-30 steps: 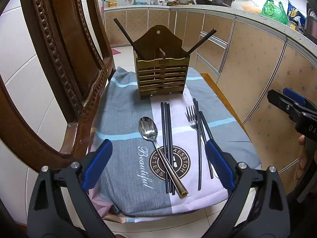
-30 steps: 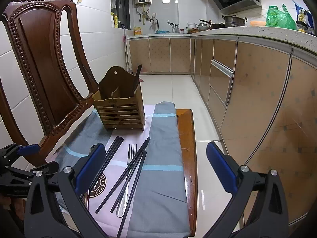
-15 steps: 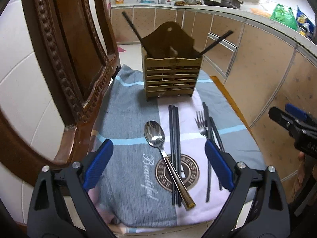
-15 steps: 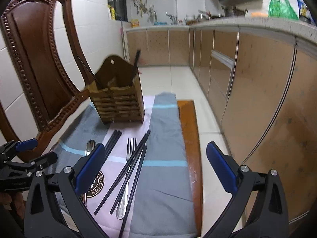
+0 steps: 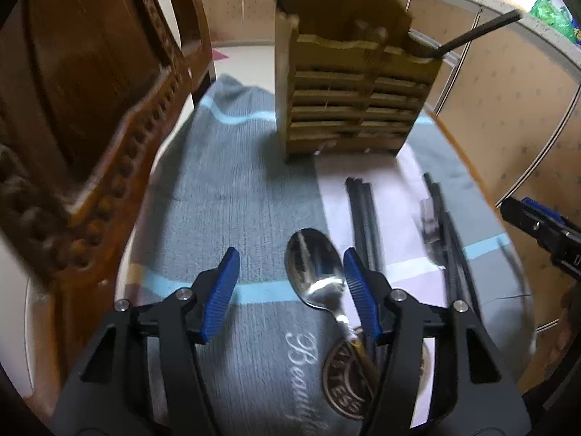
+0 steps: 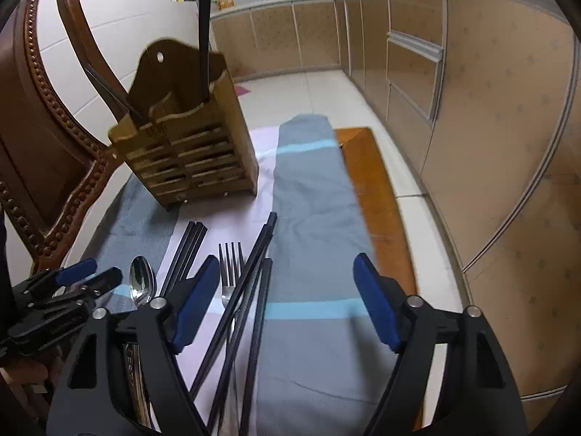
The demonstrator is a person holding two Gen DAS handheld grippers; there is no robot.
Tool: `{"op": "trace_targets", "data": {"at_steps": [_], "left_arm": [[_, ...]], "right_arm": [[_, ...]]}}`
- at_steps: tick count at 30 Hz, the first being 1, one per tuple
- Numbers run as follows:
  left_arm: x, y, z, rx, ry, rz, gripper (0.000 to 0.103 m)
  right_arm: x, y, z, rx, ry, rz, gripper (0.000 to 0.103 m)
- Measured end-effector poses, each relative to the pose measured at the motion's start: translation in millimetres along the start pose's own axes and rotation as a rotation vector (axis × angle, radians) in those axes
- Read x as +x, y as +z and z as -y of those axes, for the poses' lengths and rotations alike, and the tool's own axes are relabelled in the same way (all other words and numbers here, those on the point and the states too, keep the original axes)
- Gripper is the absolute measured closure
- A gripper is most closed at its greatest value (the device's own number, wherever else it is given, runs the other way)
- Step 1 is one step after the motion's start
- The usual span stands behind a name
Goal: Organize utensils
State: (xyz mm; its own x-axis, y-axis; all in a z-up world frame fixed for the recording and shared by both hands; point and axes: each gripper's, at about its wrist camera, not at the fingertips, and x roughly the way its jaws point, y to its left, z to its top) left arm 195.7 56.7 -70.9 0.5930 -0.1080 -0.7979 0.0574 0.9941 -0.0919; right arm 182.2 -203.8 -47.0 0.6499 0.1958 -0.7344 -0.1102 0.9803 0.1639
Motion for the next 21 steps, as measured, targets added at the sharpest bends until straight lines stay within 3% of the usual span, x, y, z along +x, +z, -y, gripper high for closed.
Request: {"op": "trace_targets", "data": {"at_steps": [14,17,19,21], "left_arm": [[36.7,4.2,-5.8,-0.001,-0.066,-0.068,0.056],[39.7,8.4,-9.6,-0.011,-0.098,-0.067,0.066],[40.6,10.5,-9.9,-0.008,-0.122,-0.076,0.081],[39.7,10.8,-6.6,0.011,-0.124,-0.078,0.085]], "right_arm": [[46.9,9.1,-13.0,-0.014,-0.047,-0.077,0.05],[53.9,10.9,-19.7,-0.031,-0.06,-0.08,0.055],[59.4,11.5,-21.9,-0.038,-0.067,-0.09,0.058],[65.8,11.7,-24.9,-0.046,-0.073,-0.103,0.063]]}}
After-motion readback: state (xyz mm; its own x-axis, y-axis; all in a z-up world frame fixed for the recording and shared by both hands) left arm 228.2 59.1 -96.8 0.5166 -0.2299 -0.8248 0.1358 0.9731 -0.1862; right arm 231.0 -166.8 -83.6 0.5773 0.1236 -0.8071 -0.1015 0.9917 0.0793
